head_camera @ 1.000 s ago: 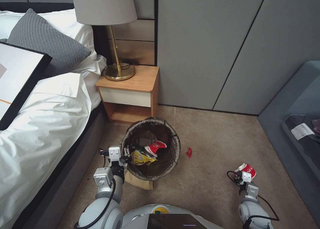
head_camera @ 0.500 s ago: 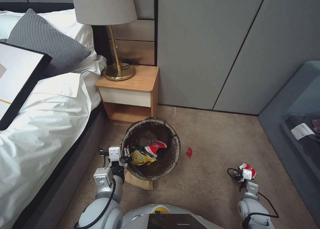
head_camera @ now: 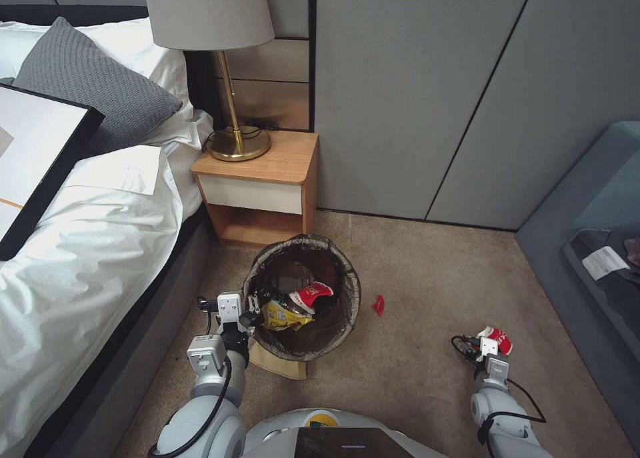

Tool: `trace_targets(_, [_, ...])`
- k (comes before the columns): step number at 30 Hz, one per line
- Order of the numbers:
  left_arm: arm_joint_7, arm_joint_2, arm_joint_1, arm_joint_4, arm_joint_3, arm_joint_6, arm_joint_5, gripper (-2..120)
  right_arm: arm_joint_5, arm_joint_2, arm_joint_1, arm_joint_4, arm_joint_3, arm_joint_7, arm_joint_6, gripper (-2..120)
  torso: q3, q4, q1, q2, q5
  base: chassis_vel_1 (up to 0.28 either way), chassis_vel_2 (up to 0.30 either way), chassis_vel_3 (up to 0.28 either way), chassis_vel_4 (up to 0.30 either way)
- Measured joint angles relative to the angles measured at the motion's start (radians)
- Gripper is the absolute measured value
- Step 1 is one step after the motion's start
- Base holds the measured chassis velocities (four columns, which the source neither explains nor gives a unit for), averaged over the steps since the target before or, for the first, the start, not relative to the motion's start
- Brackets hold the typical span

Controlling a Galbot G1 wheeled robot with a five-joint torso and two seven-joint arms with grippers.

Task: Pick up the trash bin, then pick up the garbage from the floor and place it into the trash bin.

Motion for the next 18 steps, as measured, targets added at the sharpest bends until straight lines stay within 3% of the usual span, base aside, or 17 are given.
trace_targets(1, [0.000, 0.000, 0.000, 0.000, 0.000, 0.000, 0.000, 2, 0.000, 0.000, 0.000, 0.000, 0.000, 0.000, 0.000, 82, 0.000, 0.0000, 0.000, 0.000, 0.0000, 0.000, 0.000, 0.000, 0.000])
trace_targets(3, [0.000, 0.000, 0.000, 0.000, 0.000, 0.000, 0.000, 2, 0.001, -0.008, 0.032, -0.059, -0.004, -0.001, 0.010, 95, 0.000, -0.0002, 0.000, 0.000, 0.0000, 0.000, 0.000, 0.000, 0.000])
trace_targets(7, [0.000, 0.000, 0.000, 0.000, 0.000, 0.000, 0.000, 2, 0.001, -0.014, 0.053, -0.091, -0.007, -0.003, 0.018, 90, 0.000, 0.0000, 0.000, 0.000, 0.0001, 0.000, 0.000, 0.000, 0.000])
trace_targets(11, [0.000, 0.000, 0.000, 0.000, 0.000, 0.000, 0.000, 2, 0.003, -0.018, 0.080, -0.136, -0.010, -0.008, 0.028, 73, 0.000, -0.0003, 0.000, 0.000, -0.0001, 0.000, 0.000, 0.000, 0.000])
trace_targets(14, [0.000, 0.000, 0.000, 0.000, 0.000, 0.000, 0.000, 2, 0.004, -0.019, 0.088, -0.150, -0.010, -0.012, 0.035, 68, 0.000, -0.0003, 0.000, 0.000, -0.0002, 0.000, 0.000, 0.000, 0.000])
trace_targets(16, [0.000, 0.000, 0.000, 0.000, 0.000, 0.000, 0.000, 2, 0.013, -0.030, 0.111, -0.200, -0.004, -0.036, 0.064, 46, 0.000, -0.0001, 0.000, 0.000, -0.0005, 0.000, 0.000, 0.000, 0.000])
trace_targets(18, [0.000, 0.000, 0.000, 0.000, 0.000, 0.000, 0.000, 2, 0.015, -0.032, 0.115, -0.209, -0.002, -0.040, 0.069, 41, 0.000, -0.0001, 0.000, 0.000, -0.0004, 0.000, 0.000, 0.000, 0.000])
